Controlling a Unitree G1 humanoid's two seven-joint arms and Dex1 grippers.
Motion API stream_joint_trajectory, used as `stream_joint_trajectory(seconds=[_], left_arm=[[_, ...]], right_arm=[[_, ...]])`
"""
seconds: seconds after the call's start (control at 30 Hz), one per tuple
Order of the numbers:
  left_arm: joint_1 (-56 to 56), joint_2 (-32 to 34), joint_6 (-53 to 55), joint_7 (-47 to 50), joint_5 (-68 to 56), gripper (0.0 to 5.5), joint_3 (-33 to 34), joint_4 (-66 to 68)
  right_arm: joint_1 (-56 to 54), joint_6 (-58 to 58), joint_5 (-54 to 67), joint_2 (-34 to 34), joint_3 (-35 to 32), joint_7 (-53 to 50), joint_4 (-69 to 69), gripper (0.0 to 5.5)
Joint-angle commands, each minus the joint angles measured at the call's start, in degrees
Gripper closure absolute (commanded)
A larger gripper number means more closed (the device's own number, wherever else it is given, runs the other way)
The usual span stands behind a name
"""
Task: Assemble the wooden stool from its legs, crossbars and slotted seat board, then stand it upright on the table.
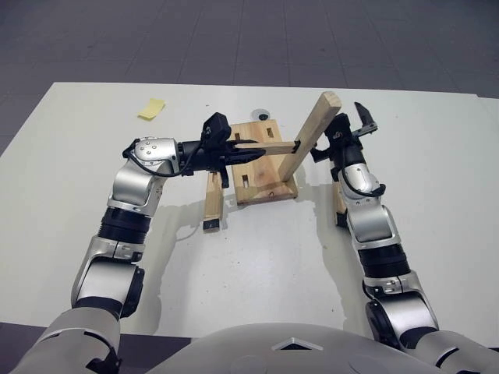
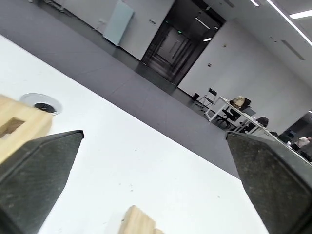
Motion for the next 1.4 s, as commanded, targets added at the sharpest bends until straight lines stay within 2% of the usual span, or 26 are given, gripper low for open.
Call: stream_joint_trajectory(seconds=[0.03, 0.17, 0.23, 0.3, 0.37, 0.5, 0.7, 0.8, 0.87, 1.0, 1.07, 1.4], left_arm=[[0.3, -0.2, 0.7, -0.4, 1.8, 5.07, -1.6, 1.1], [-0.2, -0.3, 0.4, -0.4, 2.0, 5.07, -1.8, 1.6], [-0.4, -0.3, 0.2, -0.4, 2.1, 5.07, -1.9, 1.8], [-0.5, -0.2, 0.1, -0.6, 2.2, 5.07, -2.1, 2.0], [-0.6, 0.0, -0.2, -0.8, 2.4, 5.07, -2.4, 2.1], [-0.9, 0.0, -0.3, -1.0, 2.6, 5.07, -2.4, 2.2], [-1.0, 0.1, -0.6, -1.1, 3.1, 5.07, -2.4, 2.7], [-1.2, 0.2, -0.8, -1.2, 3.2, 5.07, -2.3, 3.3], [-1.5, 0.2, -0.8, -1.3, 3.3, 5.07, -2.2, 3.5], [-1.7, 0.0, -0.8, -1.2, 3.4, 5.07, -2.3, 3.6], [-1.6, -0.1, -0.7, -1.2, 3.5, 5.07, -2.5, 3.5], [-1.5, -0.2, -0.5, -1.4, 4.0, 5.07, -2.7, 3.7]], right_arm=[[-1.0, 4.7, -2.1, -2.9, -6.1, -4.1, -1.6, 0.10], [0.6, 7.8, -2.1, -4.3, -6.2, -1.3, -3.7, 0.10], [1.6, 7.6, -0.4, -3.8, -2.5, 3.5, -7.1, 0.10], [3.3, 5.1, 1.5, -3.8, 3.8, 10.4, -13.9, 0.10], [4.9, 6.2, 3.8, -2.8, 6.0, 13.9, -19.6, 0.10], [5.7, 9.5, 1.9, -2.1, 3.7, 10.9, -18.3, 0.10], [3.4, 14.2, -2.8, -2.1, -5.9, -1.4, -11.1, 0.10], [2.9, 15.1, -2.6, -3.1, -9.2, -3.0, -8.4, 0.10], [3.2, 12.5, 0.7, -2.5, -8.3, 0.5, -8.6, 0.10], [6.0, 2.8, 7.1, -1.9, 3.4, 13.6, -17.1, 0.10], [7.3, 1.8, 8.8, -0.8, 5.9, 15.8, -19.3, 0.10], [5.3, 7.3, 0.1, -1.0, 1.2, 4.7, -9.5, 0.10]])
